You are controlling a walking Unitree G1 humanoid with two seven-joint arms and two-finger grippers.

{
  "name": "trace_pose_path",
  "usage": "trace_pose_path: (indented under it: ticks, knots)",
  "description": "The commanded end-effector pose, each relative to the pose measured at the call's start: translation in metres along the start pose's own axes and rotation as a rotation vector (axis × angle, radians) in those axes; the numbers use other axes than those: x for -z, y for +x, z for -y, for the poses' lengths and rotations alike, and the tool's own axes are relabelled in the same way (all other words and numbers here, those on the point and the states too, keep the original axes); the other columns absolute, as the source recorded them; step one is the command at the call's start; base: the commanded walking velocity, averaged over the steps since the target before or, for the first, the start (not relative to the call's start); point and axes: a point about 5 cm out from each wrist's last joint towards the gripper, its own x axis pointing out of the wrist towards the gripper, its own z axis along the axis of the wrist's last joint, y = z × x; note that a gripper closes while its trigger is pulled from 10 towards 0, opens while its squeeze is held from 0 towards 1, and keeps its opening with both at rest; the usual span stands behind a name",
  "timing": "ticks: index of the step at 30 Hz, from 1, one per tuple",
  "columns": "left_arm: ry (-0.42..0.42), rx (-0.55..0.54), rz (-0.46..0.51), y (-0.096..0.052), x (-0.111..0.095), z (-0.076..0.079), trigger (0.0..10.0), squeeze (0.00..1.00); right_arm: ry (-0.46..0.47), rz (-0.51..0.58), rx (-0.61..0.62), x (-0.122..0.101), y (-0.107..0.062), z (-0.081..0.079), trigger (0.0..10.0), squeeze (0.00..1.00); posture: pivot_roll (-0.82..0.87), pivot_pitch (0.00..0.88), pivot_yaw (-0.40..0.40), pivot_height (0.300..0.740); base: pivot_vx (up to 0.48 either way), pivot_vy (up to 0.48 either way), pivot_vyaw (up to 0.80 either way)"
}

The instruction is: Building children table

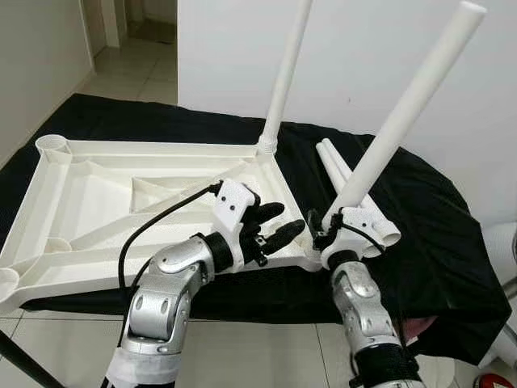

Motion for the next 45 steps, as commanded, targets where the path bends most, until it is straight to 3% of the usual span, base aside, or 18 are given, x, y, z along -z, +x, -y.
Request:
trace_pose_path:
  ticks: [1, 9, 29, 30, 31, 32, 43, 44, 45]
  knots:
    - [-0.002, -0.064, -0.021, 0.004, 0.002, 0.004, 10.0, 0.00, 0.010, -0.145, 0.081, 0.027, -0.008, 0.008, 10.0, 0.00, 0.02, 0.000, -0.133, 0.740, 0.000, 0.000, 0.00]
    - [0.025, 0.053, -0.102, 0.007, 0.016, 0.022, 10.0, 0.00, 0.041, -0.135, 0.126, 0.023, -0.010, -0.005, 10.0, 0.00, 0.02, 0.000, -0.131, 0.740, 0.000, 0.000, 0.00]
    - [0.057, -0.005, -0.155, 0.004, 0.025, 0.011, 10.0, 0.00, 0.065, -0.124, 0.149, 0.018, -0.009, -0.007, 10.0, 0.00, 0.01, 0.000, -0.119, 0.740, 0.000, 0.000, 0.00]
    - [0.057, -0.006, -0.154, 0.004, 0.025, 0.010, 10.0, 0.00, 0.070, -0.107, 0.142, 0.016, -0.009, -0.007, 10.0, 0.37, 0.01, 0.000, -0.116, 0.740, 0.000, 0.000, 0.00]
    - [0.056, -0.005, -0.153, 0.005, 0.025, 0.011, 10.0, 0.00, 0.071, -0.075, 0.121, 0.012, -0.009, -0.008, 10.0, 1.00, 0.00, 0.000, -0.117, 0.740, 0.000, 0.000, 0.00]
    - [0.053, 0.002, -0.150, 0.007, 0.024, 0.013, 10.0, 0.00, 0.049, 0.001, 0.073, 0.003, -0.008, -0.010, 10.0, 1.00, 0.00, 0.000, -0.114, 0.740, 0.000, 0.000, 0.00]
    - [0.045, 0.020, -0.143, 0.010, 0.025, 0.018, 10.0, 0.00, 0.023, 0.085, 0.023, -0.011, -0.004, -0.002, 10.0, 1.00, 0.00, 0.000, -0.112, 0.740, 0.000, 0.000, 0.00]
    - [0.045, 0.021, -0.143, 0.010, 0.025, 0.018, 10.0, 0.00, 0.000, 0.093, 0.005, -0.013, -0.003, 0.001, 10.0, 0.80, 0.00, 0.000, -0.112, 0.740, 0.000, 0.000, 0.00]
    - [0.044, 0.023, -0.143, 0.010, 0.025, 0.018, 10.0, 0.00, -0.003, 0.093, -0.026, -0.015, -0.002, 0.002, 10.0, 0.00, 0.00, 0.000, -0.112, 0.740, 0.000, 0.000, 0.00]
